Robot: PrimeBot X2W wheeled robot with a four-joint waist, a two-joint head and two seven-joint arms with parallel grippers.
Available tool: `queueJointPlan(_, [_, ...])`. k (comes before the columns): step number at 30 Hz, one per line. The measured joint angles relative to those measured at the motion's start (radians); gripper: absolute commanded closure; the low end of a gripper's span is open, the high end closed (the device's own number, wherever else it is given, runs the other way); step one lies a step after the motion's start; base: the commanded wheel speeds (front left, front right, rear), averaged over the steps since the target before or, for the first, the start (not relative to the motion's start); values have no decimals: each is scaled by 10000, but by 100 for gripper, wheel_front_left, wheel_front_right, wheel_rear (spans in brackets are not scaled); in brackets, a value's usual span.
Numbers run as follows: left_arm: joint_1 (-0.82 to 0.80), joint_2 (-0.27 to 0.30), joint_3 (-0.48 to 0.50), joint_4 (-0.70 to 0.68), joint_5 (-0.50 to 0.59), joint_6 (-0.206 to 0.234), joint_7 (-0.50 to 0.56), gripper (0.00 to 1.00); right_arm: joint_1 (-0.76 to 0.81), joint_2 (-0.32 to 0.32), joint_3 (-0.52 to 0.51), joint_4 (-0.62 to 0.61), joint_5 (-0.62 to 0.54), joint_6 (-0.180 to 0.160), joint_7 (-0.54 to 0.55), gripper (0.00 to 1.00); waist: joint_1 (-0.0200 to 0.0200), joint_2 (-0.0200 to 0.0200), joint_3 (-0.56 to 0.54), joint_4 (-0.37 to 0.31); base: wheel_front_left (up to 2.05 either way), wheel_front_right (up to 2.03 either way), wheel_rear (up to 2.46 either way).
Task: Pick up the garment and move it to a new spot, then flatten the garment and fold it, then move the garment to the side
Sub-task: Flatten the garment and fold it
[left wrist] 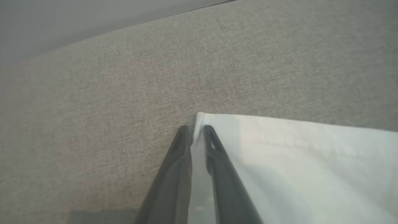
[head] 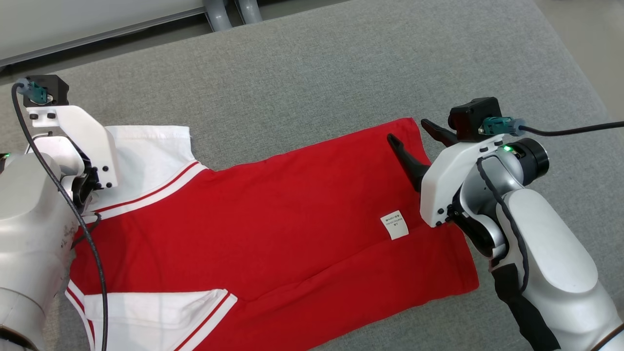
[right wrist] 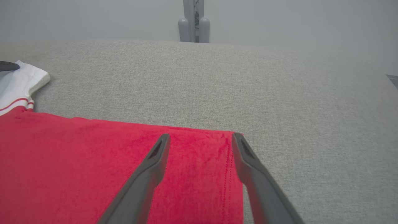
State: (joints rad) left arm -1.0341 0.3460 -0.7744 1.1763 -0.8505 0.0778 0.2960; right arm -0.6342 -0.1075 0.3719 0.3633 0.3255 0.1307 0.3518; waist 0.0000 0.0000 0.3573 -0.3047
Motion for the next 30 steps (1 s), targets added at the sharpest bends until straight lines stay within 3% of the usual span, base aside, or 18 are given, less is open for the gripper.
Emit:
queueJointPlan(1, [-1,-12,8,10,-38,-65,-2,78,-20,8,-12,6,-2,0,0,0,0,0,-10,15,0,0,0])
queueJointPlan(2, [-1,-13,6,19,-38,-65,-36,92,-28,17,-17,13,-2,0,0,0,0,0,-23,20,0,0,0])
queueJointPlan(3, [-1,-10,-2,40,-36,-102,-50,100,-33,29,-12,27,-2,0,12,0,0,0,-32,13,0,0,0])
queueJointPlan(10, [4,-67,167,125,-282,-332,-186,100,-306,79,2,224,-2,0,278,0,0,0,12,-131,0,0,0])
queueJointPlan(21, [12,-79,278,146,-493,-596,-412,100,-1202,-153,-1446,1285,-901,0,1501,0,0,0,-127,-21,0,0,0])
queueJointPlan(30, [-131,-100,261,54,-556,-683,-541,100,-2264,-21,-886,2844,-414,2,1787,0,0,0,83,91,0,0,0])
